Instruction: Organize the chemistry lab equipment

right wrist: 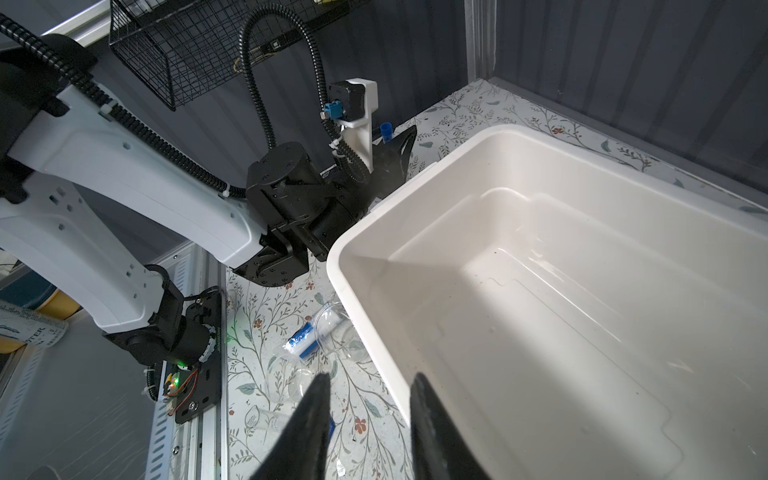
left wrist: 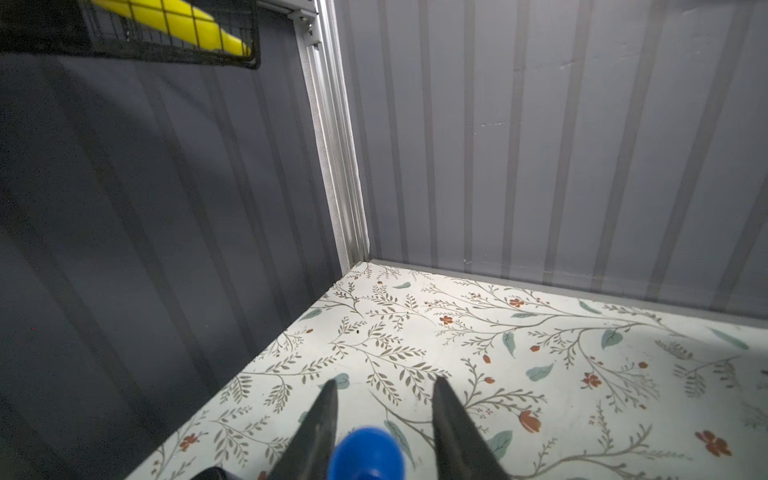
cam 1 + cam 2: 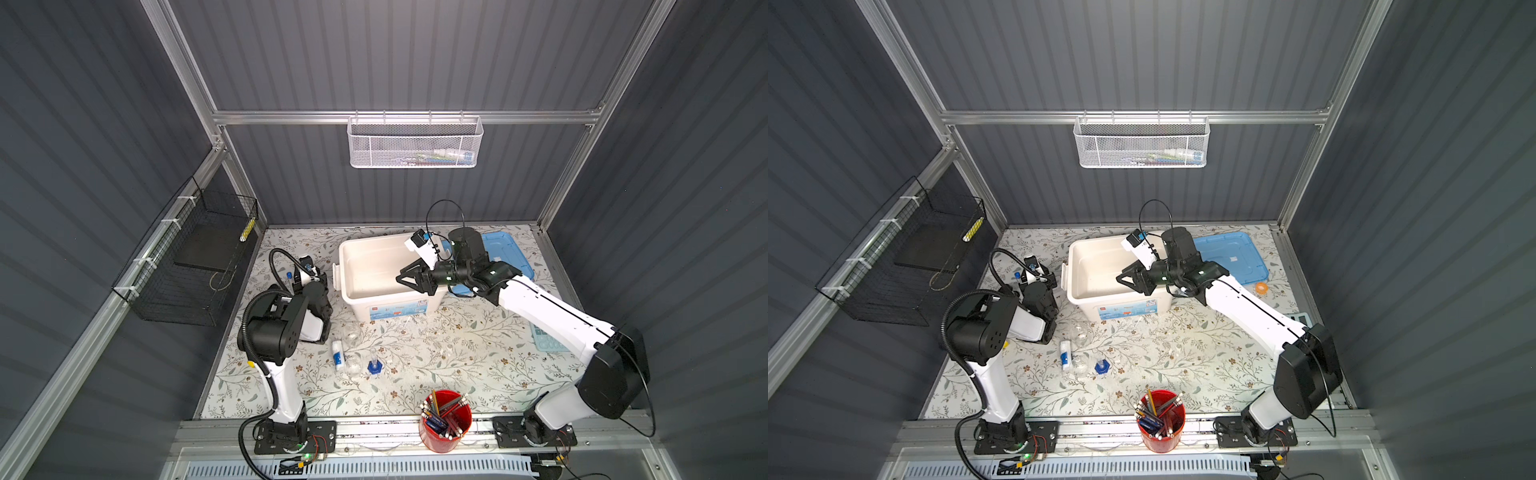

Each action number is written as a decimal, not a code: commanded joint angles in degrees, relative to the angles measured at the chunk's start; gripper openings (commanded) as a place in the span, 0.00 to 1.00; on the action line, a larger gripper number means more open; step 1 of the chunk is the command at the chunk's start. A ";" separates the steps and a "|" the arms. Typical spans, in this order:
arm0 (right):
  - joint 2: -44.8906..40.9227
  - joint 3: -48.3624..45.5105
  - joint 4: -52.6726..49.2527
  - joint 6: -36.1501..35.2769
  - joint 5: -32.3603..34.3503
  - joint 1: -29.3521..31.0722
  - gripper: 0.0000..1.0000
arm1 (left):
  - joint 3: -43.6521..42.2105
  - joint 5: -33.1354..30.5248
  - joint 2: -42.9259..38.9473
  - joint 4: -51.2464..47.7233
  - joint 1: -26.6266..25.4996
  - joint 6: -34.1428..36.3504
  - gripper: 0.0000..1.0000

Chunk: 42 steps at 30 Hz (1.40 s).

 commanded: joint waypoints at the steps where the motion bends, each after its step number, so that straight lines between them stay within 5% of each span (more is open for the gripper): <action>1: -0.10 0.07 0.40 -0.19 -0.96 -0.32 0.35 | 0.08 0.49 -2.79 -0.71 0.33 0.78 0.52; 18: -0.73 -0.59 1.01 -0.08 -0.97 -0.39 0.35 | -1.46 0.87 -8.85 -7.36 0.33 0.44 0.98; 42: -4.23 -3.18 2.35 0.89 -0.69 -0.35 0.35 | -1.50 3.79 -17.09 -15.66 0.33 -1.64 1.00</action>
